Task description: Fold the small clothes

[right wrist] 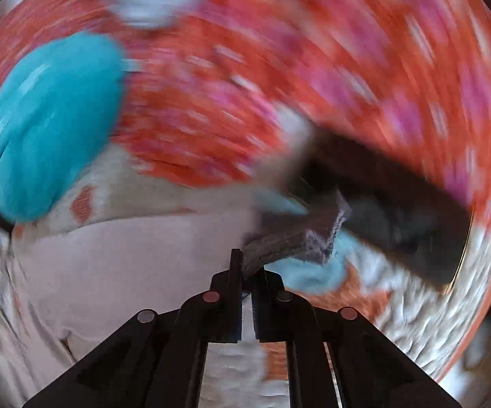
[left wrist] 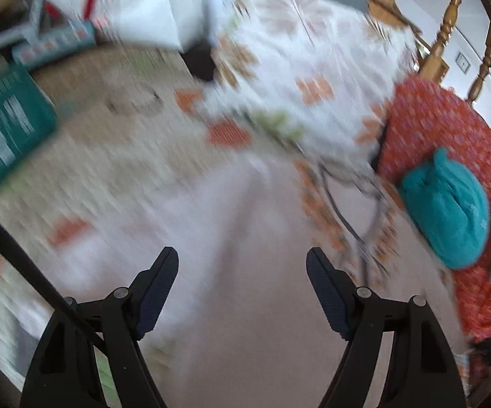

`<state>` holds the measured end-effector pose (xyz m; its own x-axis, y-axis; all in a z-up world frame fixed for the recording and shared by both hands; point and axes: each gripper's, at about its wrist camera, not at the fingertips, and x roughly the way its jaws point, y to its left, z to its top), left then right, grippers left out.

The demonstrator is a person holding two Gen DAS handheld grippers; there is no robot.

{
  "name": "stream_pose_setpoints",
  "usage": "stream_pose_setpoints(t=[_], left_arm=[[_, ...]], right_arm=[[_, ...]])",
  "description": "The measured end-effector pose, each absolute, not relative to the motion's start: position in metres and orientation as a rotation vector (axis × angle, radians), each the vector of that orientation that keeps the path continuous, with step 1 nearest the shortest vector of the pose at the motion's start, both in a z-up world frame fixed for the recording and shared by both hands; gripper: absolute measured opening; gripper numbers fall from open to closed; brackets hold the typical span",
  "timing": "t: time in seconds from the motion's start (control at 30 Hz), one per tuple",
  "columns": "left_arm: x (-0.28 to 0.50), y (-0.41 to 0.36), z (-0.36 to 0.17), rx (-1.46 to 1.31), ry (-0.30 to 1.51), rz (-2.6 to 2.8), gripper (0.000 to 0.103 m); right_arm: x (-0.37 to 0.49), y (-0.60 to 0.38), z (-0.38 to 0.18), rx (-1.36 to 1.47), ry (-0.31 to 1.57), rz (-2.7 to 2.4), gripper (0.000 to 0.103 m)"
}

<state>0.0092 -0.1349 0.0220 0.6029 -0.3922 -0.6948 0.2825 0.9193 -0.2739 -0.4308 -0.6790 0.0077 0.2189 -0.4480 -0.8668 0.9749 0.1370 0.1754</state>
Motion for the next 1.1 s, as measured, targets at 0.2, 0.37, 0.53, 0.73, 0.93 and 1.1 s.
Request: stream_pose_setpoints(t=[0.2, 0.37, 0.53, 0.73, 0.93, 1.1], left_arm=[[0.041, -0.059, 0.048, -0.226, 0.741, -0.186, 0.077], [0.05, 0.003, 0.045, -0.45, 0.78, -0.118, 0.077], [0.052, 0.035, 0.032, -0.566, 0.821, -0.07, 0.077], [0.054, 0.041, 0.033, -0.542, 0.801, -0.065, 0.077], [0.052, 0.048, 0.033, -0.576, 0.799, -0.043, 0.077], [0.05, 0.085, 0.035, -0.597, 0.758, 0.126, 0.077]], right_arm=[[-0.269, -0.612, 0.082, 0.588, 0.758, -0.845, 0.005], [-0.109, -0.499, 0.088, 0.479, 0.798, -0.509, 0.005], [0.006, -0.375, 0.042, 0.392, 0.908, -0.271, 0.005], [0.066, -0.294, -0.034, 0.224, 1.081, -0.171, 0.007], [0.066, -0.258, -0.035, 0.102, 1.073, -0.065, 0.029], [0.042, -0.223, -0.006, 0.146, 1.036, 0.089, 0.03]])
